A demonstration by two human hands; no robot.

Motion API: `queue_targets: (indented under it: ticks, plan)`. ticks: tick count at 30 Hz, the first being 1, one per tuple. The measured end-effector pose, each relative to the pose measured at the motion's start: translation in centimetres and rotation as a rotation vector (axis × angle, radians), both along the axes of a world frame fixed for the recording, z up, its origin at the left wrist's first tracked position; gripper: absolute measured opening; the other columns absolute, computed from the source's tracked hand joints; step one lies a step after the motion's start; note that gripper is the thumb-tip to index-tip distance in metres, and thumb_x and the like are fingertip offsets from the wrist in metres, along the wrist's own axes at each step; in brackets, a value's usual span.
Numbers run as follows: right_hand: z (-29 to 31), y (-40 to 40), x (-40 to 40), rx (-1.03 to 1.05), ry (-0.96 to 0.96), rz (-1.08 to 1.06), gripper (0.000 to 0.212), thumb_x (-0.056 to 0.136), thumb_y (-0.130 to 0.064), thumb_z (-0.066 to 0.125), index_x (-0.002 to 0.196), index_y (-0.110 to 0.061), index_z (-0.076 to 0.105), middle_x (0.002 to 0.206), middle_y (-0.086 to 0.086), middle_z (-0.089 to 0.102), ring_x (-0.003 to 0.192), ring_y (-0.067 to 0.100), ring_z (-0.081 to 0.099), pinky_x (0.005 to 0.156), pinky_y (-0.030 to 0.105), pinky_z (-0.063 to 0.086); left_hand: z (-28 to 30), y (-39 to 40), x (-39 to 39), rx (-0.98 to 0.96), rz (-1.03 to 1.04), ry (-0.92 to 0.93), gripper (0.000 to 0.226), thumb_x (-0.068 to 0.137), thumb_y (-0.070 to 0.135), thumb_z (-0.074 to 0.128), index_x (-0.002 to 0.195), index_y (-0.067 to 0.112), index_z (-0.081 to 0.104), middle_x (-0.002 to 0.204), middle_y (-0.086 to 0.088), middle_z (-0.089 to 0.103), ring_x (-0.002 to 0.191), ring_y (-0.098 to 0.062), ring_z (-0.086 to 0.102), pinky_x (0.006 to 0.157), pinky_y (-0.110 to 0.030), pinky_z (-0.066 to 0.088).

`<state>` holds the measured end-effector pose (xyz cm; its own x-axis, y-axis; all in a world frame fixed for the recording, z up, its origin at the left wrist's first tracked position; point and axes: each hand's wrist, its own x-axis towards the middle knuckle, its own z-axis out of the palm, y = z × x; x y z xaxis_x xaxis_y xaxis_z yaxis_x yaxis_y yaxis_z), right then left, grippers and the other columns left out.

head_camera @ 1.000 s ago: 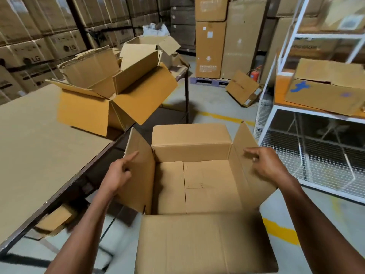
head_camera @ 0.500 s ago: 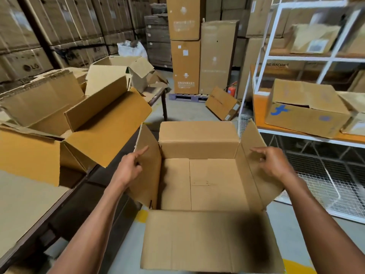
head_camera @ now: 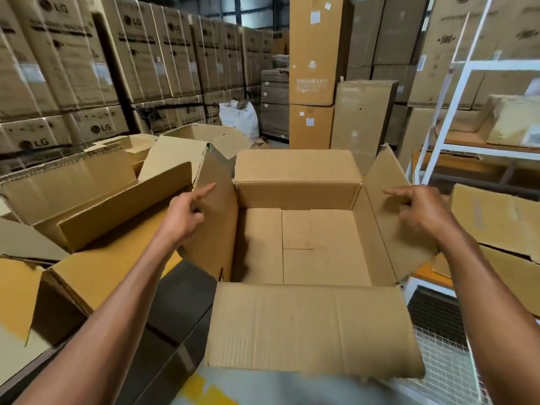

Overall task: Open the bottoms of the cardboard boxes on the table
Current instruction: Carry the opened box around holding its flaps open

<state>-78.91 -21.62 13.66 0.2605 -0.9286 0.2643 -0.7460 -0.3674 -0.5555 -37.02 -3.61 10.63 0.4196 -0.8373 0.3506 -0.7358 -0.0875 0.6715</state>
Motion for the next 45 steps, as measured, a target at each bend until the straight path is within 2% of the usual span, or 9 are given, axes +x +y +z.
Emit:
queue_targets:
  ticks: [4,6,8,10,17,21,28,38,45]
  plan:
    - [4.7,-7.4,1.3,-0.077,-0.014,0.102,0.061,0.084,0.015,0.059,0.135,-0.02,0.062,0.14,0.015,0.058,0.122,0.032,0.057,0.091,0.037,0.049,3.9,-5.0,-0.5,-0.062,0.08,-0.008,0.083,0.078,-0.016,0.048,0.145,0.033,0.049,0.104,0.006,0.059,0.071,0.006,0.044,0.058,-0.009,0.037]
    - [7.1,-10.5,2.2,-0.106,-0.01,0.145,0.061,0.085,0.016,0.057,0.135,-0.018,0.061,0.141,0.015,0.057,0.118,0.03,0.058,0.083,0.031,0.046,6.4,-6.7,-0.3,-0.101,0.128,0.002,0.082,0.078,-0.02,0.048,0.146,0.026,0.049,0.124,0.004,0.063,0.092,-0.005,0.061,0.063,-0.006,0.044]
    - [9.6,-13.2,3.6,-0.137,-0.021,0.182,0.061,0.086,0.017,0.055,0.135,-0.018,0.06,0.142,0.015,0.056,0.106,0.022,0.057,0.079,0.03,0.045,8.8,-8.0,0.1,-0.153,0.182,-0.03,0.08,0.077,-0.023,0.048,0.146,0.018,0.049,0.141,0.004,0.055,0.123,-0.006,0.051,0.079,0.005,0.039]
    - [11.7,-15.6,5.3,-0.161,-0.035,0.212,0.06,0.087,0.016,0.055,0.136,-0.018,0.058,0.142,0.014,0.055,0.099,0.016,0.052,0.078,0.032,0.045,10.8,-8.8,1.0,-0.188,0.222,-0.08,0.08,0.075,-0.024,0.048,0.146,0.013,0.05,0.145,0.002,0.052,0.135,-0.008,0.045,0.093,0.006,0.03]
    - [16.1,-21.7,14.8,-0.229,-0.105,0.314,0.059,0.086,0.013,0.059,0.135,-0.021,0.059,0.144,0.012,0.054,0.124,0.029,0.055,0.088,0.036,0.049,16.0,-9.9,5.2,-0.281,0.343,-0.133,0.075,0.077,-0.025,0.048,0.144,0.008,0.05,0.145,-0.003,0.053,0.134,-0.011,0.048,0.104,-0.005,0.031]
    - [18.0,-23.2,21.2,-0.26,-0.132,0.358,0.058,0.087,0.014,0.059,0.134,-0.021,0.061,0.147,0.009,0.052,0.132,0.029,0.05,0.099,0.041,0.047,18.7,-9.3,9.8,-0.273,0.407,-0.229,0.071,0.08,-0.023,0.053,0.143,0.008,0.051,0.145,-0.008,0.053,0.131,-0.011,0.046,0.097,-0.002,0.029]
    - [21.5,-26.8,33.2,-0.299,-0.214,0.464,0.056,0.086,0.011,0.062,0.13,-0.023,0.065,0.137,0.004,0.063,0.129,0.024,0.054,0.111,0.037,0.04,22.1,-6.9,18.7,-0.331,0.548,-0.24,0.072,0.079,-0.02,0.048,0.145,0.011,0.05,0.145,0.001,0.053,0.128,0.002,0.044,0.09,0.009,0.029]
    - [21.3,-27.5,51.1,-0.327,-0.236,0.66,0.054,0.085,0.012,0.064,0.131,-0.016,0.064,0.14,0.009,0.059,0.133,0.027,0.049,0.115,0.037,0.036,22.5,-3.3,27.1,-0.308,0.769,-0.235,0.07,0.081,-0.02,0.05,0.145,0.009,0.048,0.145,-0.002,0.052,0.128,-0.002,0.048,0.094,0.004,0.033]
    - [19.8,-28.8,63.8,-0.236,-0.224,0.895,0.051,0.085,0.007,0.07,0.129,-0.017,0.066,0.141,0.007,0.059,0.136,0.026,0.047,0.116,0.038,0.035,20.5,-0.9,32.4,-0.226,0.957,-0.213,0.073,0.079,-0.017,0.053,0.146,0.014,0.049,0.144,-0.001,0.054,0.131,-0.006,0.051,0.112,-0.024,0.037]
